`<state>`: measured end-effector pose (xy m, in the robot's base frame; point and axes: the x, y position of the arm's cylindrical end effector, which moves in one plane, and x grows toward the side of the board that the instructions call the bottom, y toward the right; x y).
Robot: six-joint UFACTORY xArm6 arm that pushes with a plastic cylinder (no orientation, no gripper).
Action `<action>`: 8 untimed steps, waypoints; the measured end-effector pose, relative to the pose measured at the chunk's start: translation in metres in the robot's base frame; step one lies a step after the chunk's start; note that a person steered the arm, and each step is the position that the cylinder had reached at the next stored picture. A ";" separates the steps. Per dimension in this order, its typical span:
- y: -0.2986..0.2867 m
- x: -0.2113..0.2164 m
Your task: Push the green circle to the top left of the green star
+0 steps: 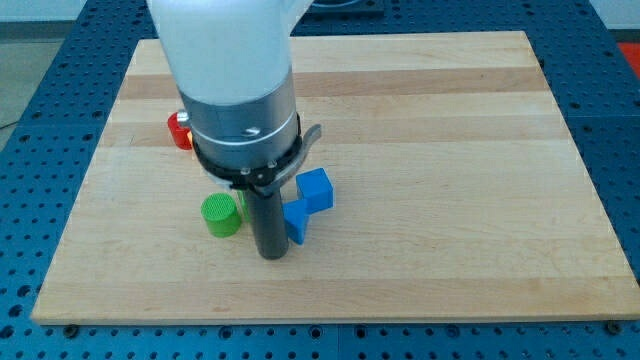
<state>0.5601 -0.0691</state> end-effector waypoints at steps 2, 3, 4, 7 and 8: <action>-0.051 0.015; -0.055 -0.005; -0.063 -0.033; -0.125 -0.026; -0.166 -0.058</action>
<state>0.5025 -0.2356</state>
